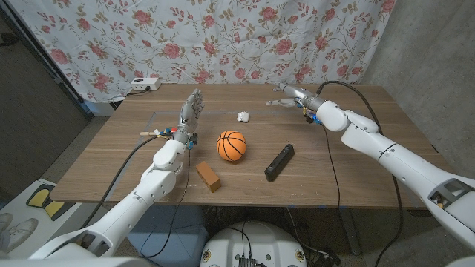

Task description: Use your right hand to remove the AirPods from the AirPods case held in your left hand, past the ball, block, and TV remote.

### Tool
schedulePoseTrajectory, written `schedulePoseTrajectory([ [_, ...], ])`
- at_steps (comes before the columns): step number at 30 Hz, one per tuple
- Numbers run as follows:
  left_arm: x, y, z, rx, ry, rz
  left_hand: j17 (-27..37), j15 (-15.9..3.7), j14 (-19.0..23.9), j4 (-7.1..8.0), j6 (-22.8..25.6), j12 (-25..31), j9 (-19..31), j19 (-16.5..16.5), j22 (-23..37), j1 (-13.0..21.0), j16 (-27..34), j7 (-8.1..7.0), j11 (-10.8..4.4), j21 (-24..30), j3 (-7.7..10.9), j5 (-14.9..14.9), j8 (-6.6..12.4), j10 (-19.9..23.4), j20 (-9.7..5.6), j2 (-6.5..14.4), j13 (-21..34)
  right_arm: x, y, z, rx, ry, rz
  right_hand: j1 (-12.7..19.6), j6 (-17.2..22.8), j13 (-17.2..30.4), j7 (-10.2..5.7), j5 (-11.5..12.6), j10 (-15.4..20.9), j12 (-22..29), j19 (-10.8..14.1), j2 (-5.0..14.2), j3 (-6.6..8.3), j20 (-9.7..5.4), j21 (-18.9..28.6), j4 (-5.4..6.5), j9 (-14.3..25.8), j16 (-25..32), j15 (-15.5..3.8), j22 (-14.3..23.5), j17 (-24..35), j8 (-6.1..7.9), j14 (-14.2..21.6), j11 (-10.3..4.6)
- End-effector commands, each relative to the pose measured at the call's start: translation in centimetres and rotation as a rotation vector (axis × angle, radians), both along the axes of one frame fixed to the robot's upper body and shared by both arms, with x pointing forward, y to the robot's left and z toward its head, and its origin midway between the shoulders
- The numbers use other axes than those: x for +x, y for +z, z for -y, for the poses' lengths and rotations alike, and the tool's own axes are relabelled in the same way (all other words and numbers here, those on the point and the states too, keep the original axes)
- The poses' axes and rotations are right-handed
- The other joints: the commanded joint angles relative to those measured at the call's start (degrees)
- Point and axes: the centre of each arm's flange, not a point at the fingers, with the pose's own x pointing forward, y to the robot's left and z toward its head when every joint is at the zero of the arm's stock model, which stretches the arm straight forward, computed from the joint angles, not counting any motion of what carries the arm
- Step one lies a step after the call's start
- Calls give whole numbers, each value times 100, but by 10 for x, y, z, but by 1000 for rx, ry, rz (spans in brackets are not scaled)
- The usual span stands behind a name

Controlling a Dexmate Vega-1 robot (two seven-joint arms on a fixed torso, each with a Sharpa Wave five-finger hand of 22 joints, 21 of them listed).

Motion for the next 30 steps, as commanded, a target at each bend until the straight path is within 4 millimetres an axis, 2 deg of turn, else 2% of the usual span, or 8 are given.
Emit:
schedulePoseTrajectory([
  [1, -1, 0, 0, 1, -2, 2, 30, -27, 32, -10, 53, 14, 14, 66, 31, 65, 37, -12, 17, 20, -6, 1, -15, 42, 5, -3, 24, 5, 2, -11, -45, 6, -4, 91, -106, 20, -17, -17, -41, -19, 13, -20, 51, -24, 29, -4, 28, 26, -32, 13, 8, -34, -43, 35],
  [4, 0, 0, 1, 1, -2, 1, 30, -29, 33, -9, 53, 14, 14, 67, 31, 66, 37, -9, 26, 19, -7, 1, -16, 45, 6, -3, 25, 7, 2, -14, -55, 8, -9, 97, -168, 27, -16, -19, -86, -38, -9, -21, 62, -25, 21, -6, 28, 21, -19, 14, 10, -48, -64, 108],
  [5, 0, -1, 1, 0, -2, 0, 30, -30, 35, -9, 51, 13, 14, 68, 31, 66, 37, -6, 36, 19, -7, 1, -17, 45, 4, -2, 25, 8, 2, -16, -59, 7, -7, 107, -200, 31, 5, -20, -105, -45, -12, -20, 70, -25, 20, -10, 29, 22, -13, 14, 11, -52, -67, 180],
  [7, 0, -1, 2, -3, -5, -2, 30, -27, 36, -9, 51, 14, 14, 70, 31, 67, 36, -2, 21, 20, -8, 1, -18, 50, 3, -2, 25, 8, 1, -18, -79, -5, -5, 150, -332, 40, 6, -16, -133, -55, -13, -21, 93, -39, 21, -31, 29, 17, -2, 13, 11, -83, -85, 181],
  [8, 0, -1, 2, 5, -5, -3, 30, -26, 37, -9, 54, 12, 14, 70, 31, 67, 36, -1, 26, 20, -8, 1, -17, 46, 3, -2, 25, 8, 1, -19, -83, -6, -4, 190, -371, 46, -7, -10, -170, -68, -17, -19, 111, -21, 20, -50, 29, 10, 9, 13, 11, -84, -106, 133],
  [14, 0, -3, 3, 6, -10, -8, 30, -34, 41, -8, 58, 13, 14, 71, 31, 68, 36, 10, 21, 18, -10, 1, -17, 58, 1, 0, 26, 9, 0, -25, -94, -29, 3, 383, -525, 70, -55, 18, -229, -83, 3, -7, 195, 20, 30, -130, 31, 18, 32, 13, 16, -79, -111, 65],
  [24, 0, -9, 5, -14, -42, -14, 31, -32, 43, -7, 64, 9, 14, 74, 31, 70, 34, 7, 11, 18, -14, 1, -18, 61, 1, 0, 27, 13, 1, -33, -101, -16, -1, 510, -590, 92, -115, 24, -239, -77, 20, 4, 255, -10, 34, -162, 31, 28, 12, 13, 19, -61, -105, 32],
  [30, -1, -14, 4, -16, -21, -22, 31, -25, 40, -6, 48, 8, 13, 72, 31, 71, 31, 7, 24, 16, -16, 1, -26, 64, 3, 0, 27, 16, 0, -37, -101, -18, -13, 572, -603, 107, -130, 24, -208, -61, 39, 2, 284, -37, 38, -167, 31, 36, -11, 13, 21, -44, -97, -49],
])
